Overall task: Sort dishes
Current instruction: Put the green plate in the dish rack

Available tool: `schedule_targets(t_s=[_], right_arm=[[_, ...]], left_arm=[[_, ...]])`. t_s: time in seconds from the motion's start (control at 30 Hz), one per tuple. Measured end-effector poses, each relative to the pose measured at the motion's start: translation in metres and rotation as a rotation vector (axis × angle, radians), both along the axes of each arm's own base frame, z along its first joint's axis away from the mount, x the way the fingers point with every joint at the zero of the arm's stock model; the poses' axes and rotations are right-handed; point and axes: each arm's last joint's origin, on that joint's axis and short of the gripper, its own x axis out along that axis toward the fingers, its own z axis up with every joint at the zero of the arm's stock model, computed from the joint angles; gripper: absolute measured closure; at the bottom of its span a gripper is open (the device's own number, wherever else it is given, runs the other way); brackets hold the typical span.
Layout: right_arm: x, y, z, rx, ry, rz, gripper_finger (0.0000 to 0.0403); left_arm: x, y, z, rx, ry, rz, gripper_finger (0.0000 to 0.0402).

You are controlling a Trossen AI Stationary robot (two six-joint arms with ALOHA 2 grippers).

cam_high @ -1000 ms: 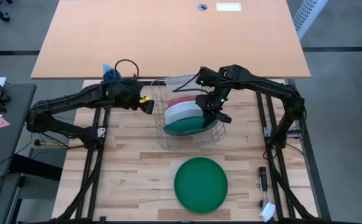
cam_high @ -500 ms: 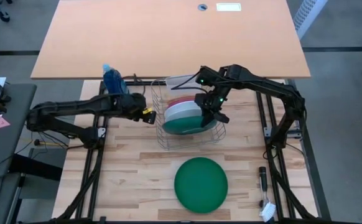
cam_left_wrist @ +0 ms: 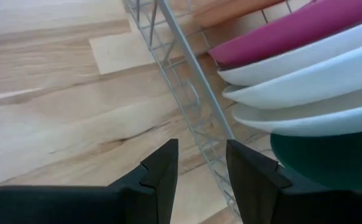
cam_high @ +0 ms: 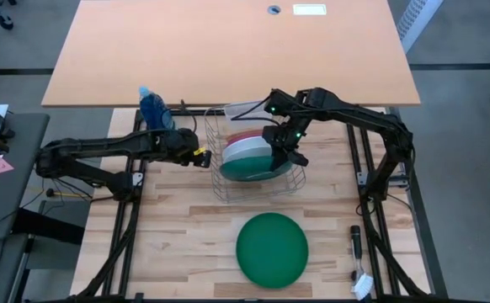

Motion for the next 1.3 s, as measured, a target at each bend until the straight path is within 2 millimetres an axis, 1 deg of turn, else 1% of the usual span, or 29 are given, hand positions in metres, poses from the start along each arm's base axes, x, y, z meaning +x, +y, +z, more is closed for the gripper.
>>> schedule_targets(t_s=[0.1,0.37,0.53,0.73,0.93,1.13,1.23,1.3], right_arm=[[0.000,0.000,0.000,0.000,0.003,-0.005,0.0396],[0.001,-0.001,0.000,0.054,0.065,-0.095,0.0396],[0.000,-0.001,0.000,0.036,0.051,-0.068,0.0396],[-0.002,-0.007,-0.001,-0.003,0.005,-0.020,0.0396],[-0.006,-0.012,-0.002,0.004,-0.008,0.002,0.0396],[-0.007,-0.015,-0.002,0.007,-0.003,-0.001,0.0396],[-0.007,-0.015,-0.002,0.006,-0.005,-0.002,0.0396],[-0.002,-0.016,-0.008,0.021,0.010,-0.009,0.0396]], left_arm=[[0.000,0.001,0.000,0.024,0.005,0.017,0.0272],[-0.001,0.002,0.001,0.038,-0.004,0.079,0.0272],[0.001,0.003,-0.004,0.026,0.010,0.127,0.0272],[0.010,0.003,-0.014,-0.019,0.050,0.101,0.0272],[0.018,0.004,-0.024,-0.048,0.088,0.090,0.0272],[0.019,0.007,-0.027,-0.016,0.110,0.119,0.0272],[0.018,0.007,-0.026,-0.026,0.094,0.140,0.0272],[0.018,0.007,-0.026,-0.033,0.096,0.148,0.0272]])
